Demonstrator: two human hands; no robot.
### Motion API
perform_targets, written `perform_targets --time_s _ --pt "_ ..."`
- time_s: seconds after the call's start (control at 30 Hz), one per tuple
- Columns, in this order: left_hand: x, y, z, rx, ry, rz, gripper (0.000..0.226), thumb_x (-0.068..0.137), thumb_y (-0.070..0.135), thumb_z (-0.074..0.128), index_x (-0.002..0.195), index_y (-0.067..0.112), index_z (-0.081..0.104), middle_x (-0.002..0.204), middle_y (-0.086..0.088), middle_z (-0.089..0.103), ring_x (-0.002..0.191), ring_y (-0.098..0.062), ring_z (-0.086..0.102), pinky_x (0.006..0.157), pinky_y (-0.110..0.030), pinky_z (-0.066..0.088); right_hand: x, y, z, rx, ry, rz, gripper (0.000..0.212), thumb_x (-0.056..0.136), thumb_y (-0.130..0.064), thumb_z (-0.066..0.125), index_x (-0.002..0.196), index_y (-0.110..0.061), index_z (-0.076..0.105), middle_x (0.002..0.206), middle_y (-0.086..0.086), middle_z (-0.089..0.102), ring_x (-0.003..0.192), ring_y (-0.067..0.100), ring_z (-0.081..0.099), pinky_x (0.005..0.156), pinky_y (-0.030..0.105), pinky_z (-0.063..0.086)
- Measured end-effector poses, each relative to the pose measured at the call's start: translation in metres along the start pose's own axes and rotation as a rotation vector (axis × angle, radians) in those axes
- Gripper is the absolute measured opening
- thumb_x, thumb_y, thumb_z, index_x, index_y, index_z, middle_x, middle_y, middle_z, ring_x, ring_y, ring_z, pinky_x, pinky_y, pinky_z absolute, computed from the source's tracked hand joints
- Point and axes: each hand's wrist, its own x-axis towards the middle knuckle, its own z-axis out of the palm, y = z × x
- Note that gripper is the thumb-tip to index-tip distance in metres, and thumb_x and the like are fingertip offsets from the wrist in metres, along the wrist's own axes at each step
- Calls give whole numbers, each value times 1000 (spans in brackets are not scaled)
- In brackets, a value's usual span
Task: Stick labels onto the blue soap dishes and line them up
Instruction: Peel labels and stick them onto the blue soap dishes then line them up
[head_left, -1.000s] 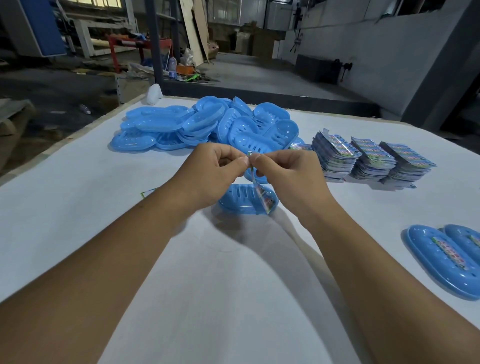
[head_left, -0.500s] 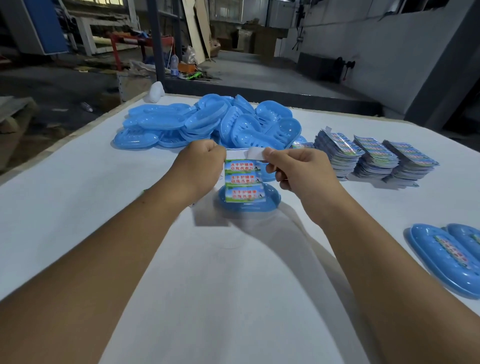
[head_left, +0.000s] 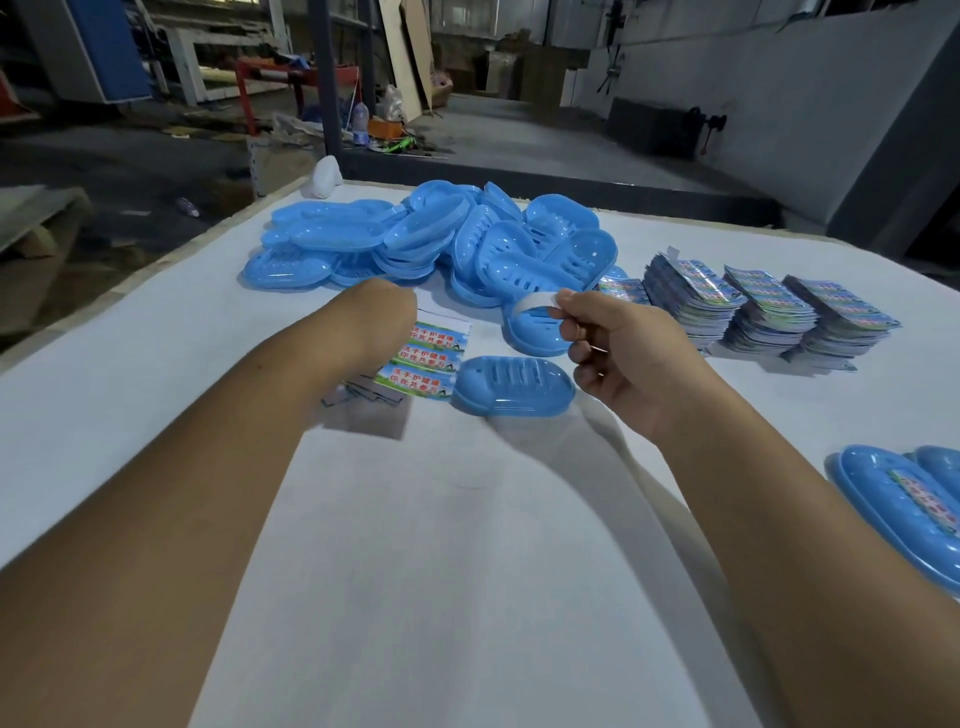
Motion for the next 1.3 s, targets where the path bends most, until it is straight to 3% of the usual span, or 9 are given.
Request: perform_targets --time_s 0.13,0.37,0.5,0.6,0.73,0.83,0.93,1.13,1.3 --pt "-1 -17 -1 92 -96 -83 16 99 0 43 91 4 55 81 -5 44 83 -23 52 73 -32 46 1 1 1 -31 24 -1 15 83 -32 80 82 -16 80 65 -8 60 52 6 46 44 18 36" --pt "-1 -32 -2 49 -109 -244 21 95 21 44 89 5 57 86 -7 59 80 -25 58 67 -36 40 0 1 3 -52 32 -4 16 80 -34 82 80 -18 80 66 -8 59 52 7 45 42 18 36" --pt "-9 -25 -2 108 107 -320 15 92 31 54 92 17 60 86 -5 63 75 -21 57 56 -30 36 -2 1 5 -84 42 -26 19 80 -35 82 83 -16 80 67 -8 60 54 9 46 44 19 36" --pt "-11 -5 -1 -263 269 -212 18 92 38 65 92 21 70 88 3 67 79 -14 61 61 -28 43 -3 3 9 -203 112 -90 23 79 -38 82 77 -15 79 65 -10 63 55 9 49 48 21 39" --pt "-26 35 0 -808 118 -17 19 84 34 79 77 17 78 68 5 68 54 -2 53 48 -7 41 -6 7 16 -353 151 -244 26 80 -34 81 70 -11 76 57 -7 58 48 6 46 49 19 38" --pt "-31 45 4 -919 51 13 9 83 35 80 80 26 82 75 16 76 62 12 61 61 -13 45 -10 6 19 -355 104 -317 24 80 -33 82 59 -22 76 55 -6 55 47 4 44 45 13 36" --pt "-30 45 5 -970 40 -2 6 83 32 80 83 26 82 60 20 69 50 13 56 61 -19 37 -10 5 18 -368 107 -349 21 79 -37 82 61 -28 78 60 -1 53 54 9 40 45 16 34" --pt "-28 46 7 -1027 5 -27 5 83 27 80 85 23 83 52 22 62 47 14 53 64 -20 38 -9 6 16 -325 80 -346 22 81 -33 83 66 -18 78 54 -11 59 48 0 47 46 11 37" --pt "-25 44 6 -1027 9 -63 15 81 44 79 80 30 84 59 16 60 59 -4 52 62 -22 41 -9 5 14 -312 17 -325 26 89 -38 76 76 -16 79 60 -11 65 51 3 48 50 18 38"
